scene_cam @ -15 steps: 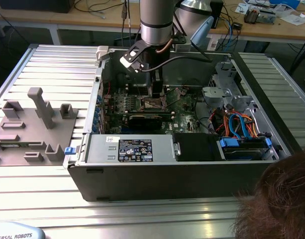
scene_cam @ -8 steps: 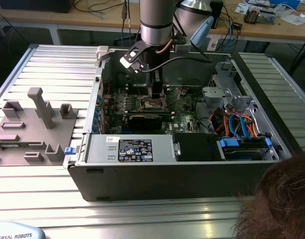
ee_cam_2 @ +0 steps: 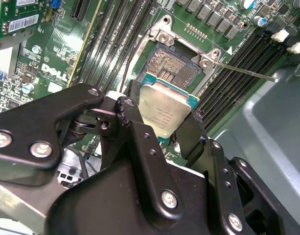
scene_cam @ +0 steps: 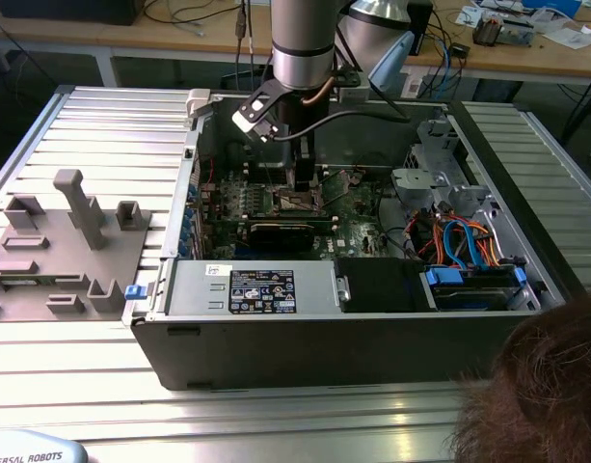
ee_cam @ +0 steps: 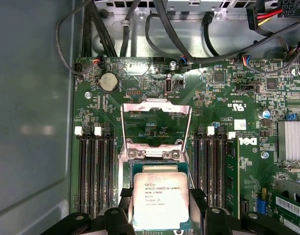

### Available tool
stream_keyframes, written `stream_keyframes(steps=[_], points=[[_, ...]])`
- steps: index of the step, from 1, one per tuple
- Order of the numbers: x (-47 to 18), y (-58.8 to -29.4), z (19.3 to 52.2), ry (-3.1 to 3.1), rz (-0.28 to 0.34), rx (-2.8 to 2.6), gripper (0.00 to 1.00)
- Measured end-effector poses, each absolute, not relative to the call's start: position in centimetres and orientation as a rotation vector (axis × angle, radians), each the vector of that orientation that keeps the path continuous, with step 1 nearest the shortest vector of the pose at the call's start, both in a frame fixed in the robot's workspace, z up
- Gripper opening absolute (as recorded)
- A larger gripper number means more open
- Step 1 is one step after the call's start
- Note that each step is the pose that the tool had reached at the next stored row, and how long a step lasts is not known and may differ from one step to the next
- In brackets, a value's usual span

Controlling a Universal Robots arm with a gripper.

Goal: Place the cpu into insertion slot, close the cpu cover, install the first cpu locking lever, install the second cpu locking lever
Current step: 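Place the cpu into insertion slot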

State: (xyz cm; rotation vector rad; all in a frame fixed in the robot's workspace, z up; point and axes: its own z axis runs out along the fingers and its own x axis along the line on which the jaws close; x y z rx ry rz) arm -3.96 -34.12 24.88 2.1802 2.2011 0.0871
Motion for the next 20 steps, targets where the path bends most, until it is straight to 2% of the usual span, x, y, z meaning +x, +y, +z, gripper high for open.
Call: stream_keyframes(steps=[20], points=[[-3.96, -34.1, 24.03, 2.189, 0.087, 2.192, 0.54]])
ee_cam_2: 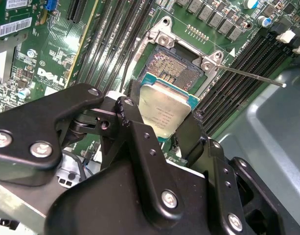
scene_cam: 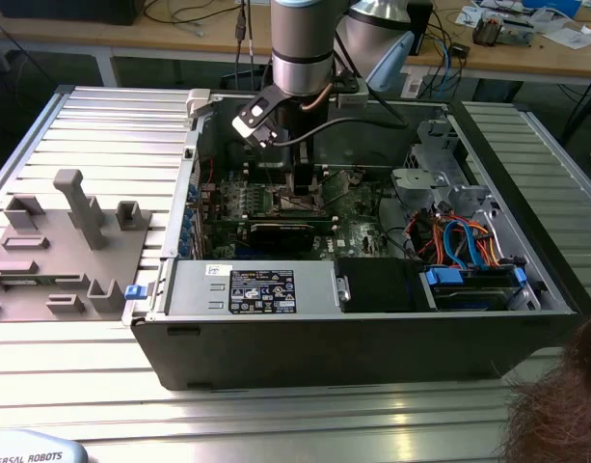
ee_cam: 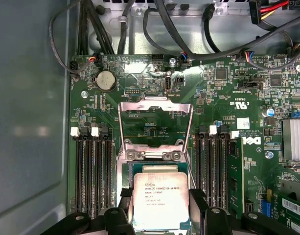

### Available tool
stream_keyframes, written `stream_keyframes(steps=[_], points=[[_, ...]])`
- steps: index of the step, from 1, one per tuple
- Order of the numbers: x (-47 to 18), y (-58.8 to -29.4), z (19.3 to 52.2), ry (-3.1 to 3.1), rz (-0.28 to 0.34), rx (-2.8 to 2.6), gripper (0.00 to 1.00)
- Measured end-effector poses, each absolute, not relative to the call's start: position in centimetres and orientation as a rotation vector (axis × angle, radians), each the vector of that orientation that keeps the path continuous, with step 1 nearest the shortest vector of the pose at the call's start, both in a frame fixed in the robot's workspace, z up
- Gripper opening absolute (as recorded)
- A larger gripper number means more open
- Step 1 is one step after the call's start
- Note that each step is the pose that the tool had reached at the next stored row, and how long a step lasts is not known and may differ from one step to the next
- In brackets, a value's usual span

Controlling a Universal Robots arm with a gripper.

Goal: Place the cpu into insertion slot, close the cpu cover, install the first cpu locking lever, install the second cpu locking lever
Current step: 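Place the cpu into insertion slot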

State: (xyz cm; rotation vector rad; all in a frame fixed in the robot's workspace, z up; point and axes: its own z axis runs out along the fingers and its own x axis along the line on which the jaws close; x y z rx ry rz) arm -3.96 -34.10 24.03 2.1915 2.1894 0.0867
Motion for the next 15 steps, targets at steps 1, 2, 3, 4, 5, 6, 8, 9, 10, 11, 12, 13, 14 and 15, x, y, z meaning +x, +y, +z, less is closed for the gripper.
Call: stream_keyframes(steps=[1, 2, 3, 4, 5, 6, 8, 9, 10, 11, 12, 13, 14, 15], points=[[-3.96, -34.1, 24.01, 2.189, 0.087, 2.192, 0.54], [-3.96, -34.1, 23.96, 2.189, 0.087, 2.192, 0.54], [-3.96, -34.1, 23.92, 2.188, 0.087, 2.192, 0.54], [-3.96, -34.1, 23.91, 2.188, 0.087, 2.193, 0.54], [-3.96, -34.1, 23.9, 2.188, 0.087, 2.193, 0.54], [-3.96, -34.08, 23.88, 2.188, 0.087, 2.193, 0.54], [-3.96, -34.04, 23.82, 2.187, 0.087, 2.194, 0.54], [-3.98, -34.02, 23.79, 2.187, 0.087, 2.194, 0.54], [-3.98, -34.0, 23.78, 2.186, 0.087, 2.194, 0.54], [-4.01, -34.0, 23.77, 2.186, 0.086, 2.195, 0.54], [-4.02, -33.99, 23.76, 2.186, 0.086, 2.195, 0.54], [-4.07, -33.99, 23.73, 2.185, 0.087, 2.196, 0.54], [-4.09, -33.99, 23.72, 2.185, 0.087, 2.196, 0.54], [-4.1, -33.99, 23.71, 2.185, 0.087, 2.196, 0.54]])
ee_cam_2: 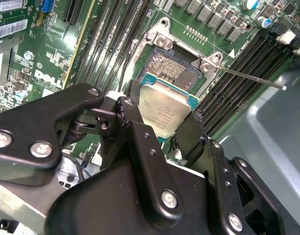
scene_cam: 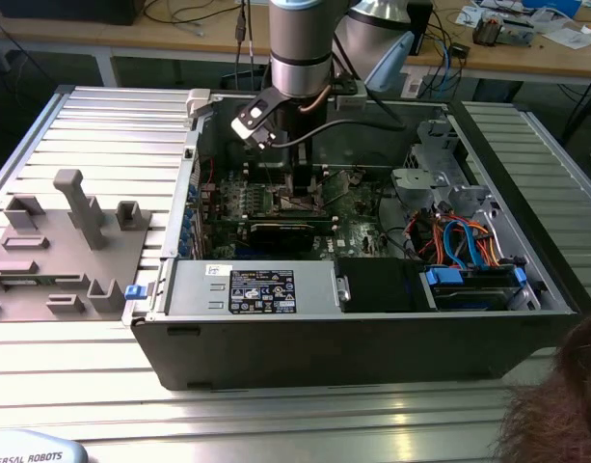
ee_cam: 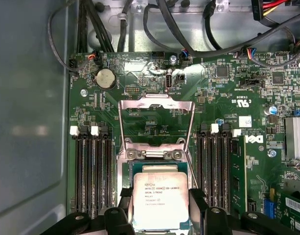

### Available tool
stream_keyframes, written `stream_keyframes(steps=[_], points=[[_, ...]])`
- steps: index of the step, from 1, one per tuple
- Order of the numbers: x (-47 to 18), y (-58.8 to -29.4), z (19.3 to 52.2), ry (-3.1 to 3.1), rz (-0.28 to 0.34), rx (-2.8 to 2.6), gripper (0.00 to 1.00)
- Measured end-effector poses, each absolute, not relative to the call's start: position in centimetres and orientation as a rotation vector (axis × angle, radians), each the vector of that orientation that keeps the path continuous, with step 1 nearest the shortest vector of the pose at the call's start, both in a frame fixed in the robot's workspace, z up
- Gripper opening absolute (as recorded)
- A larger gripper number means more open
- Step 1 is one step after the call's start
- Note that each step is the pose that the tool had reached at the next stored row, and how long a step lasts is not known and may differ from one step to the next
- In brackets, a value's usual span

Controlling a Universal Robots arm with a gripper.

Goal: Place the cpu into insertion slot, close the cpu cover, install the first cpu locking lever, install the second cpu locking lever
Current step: 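Place the cpu into insertion slot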

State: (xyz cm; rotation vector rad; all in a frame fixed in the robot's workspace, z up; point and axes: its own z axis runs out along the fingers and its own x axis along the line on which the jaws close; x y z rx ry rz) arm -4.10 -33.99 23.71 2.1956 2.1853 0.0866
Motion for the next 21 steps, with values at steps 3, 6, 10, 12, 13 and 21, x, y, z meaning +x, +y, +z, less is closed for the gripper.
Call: stream_keyframes(steps=[3, 6, 10, 12, 13, 21], points=[[-4.14, -33.99, 23.67, 2.185, 0.087, 2.196, 0.54], [-4.16, -33.99, 23.63, 2.185, 0.087, 2.196, 0.54], [-4.22, -33.99, 23.55, 2.185, 0.087, 2.196, 0.54], [-4.23, -33.99, 23.53, 2.185, 0.087, 2.196, 0.54], [-4.25, -33.99, 23.5, 2.185, 0.087, 2.196, 0.54], [-4.31, -33.99, 23.37, 2.185, 0.087, 2.196, 0.54]])
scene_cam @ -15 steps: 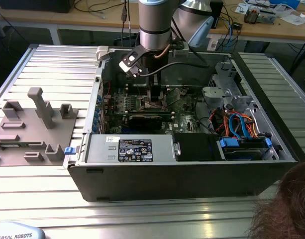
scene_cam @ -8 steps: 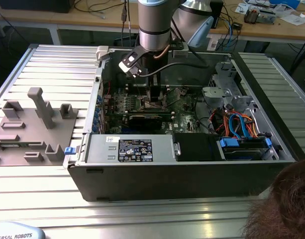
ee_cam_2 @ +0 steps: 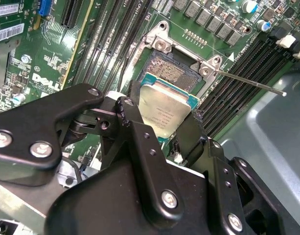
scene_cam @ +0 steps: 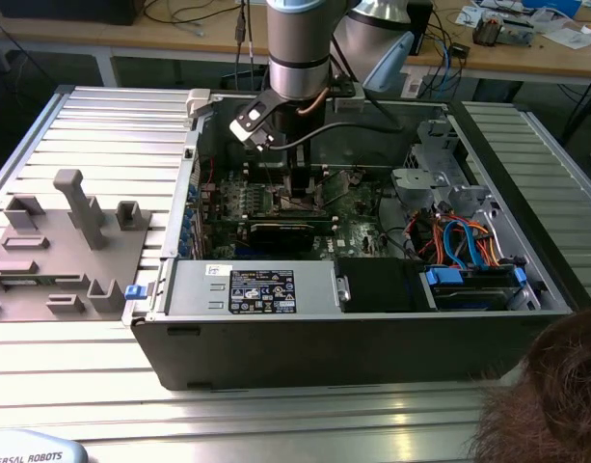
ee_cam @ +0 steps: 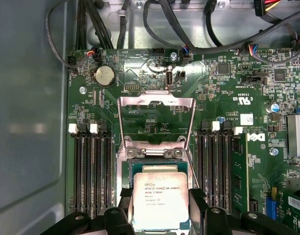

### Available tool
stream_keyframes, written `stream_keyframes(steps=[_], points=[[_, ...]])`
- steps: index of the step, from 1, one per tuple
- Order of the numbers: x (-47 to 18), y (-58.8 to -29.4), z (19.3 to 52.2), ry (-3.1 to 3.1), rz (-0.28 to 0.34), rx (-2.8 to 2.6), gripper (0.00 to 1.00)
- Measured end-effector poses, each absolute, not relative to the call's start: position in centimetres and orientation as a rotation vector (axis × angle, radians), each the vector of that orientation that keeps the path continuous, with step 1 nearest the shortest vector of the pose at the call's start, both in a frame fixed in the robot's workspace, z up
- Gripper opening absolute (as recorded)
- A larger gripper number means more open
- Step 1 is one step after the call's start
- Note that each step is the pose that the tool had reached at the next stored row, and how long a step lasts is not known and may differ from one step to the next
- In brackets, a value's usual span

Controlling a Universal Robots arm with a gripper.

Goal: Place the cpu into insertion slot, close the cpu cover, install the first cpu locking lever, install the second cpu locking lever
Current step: 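Place the cpu into insertion slot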

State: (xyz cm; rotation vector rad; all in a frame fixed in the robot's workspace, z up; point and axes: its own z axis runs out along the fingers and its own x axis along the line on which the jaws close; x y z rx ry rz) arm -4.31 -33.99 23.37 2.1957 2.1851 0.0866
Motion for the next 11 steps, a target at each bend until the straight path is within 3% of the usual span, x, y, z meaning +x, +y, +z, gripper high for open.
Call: stream_keyframes(steps=[11], points=[[-4.5, -33.99, 22.79, 2.185, 0.087, 2.196, 0.54]])
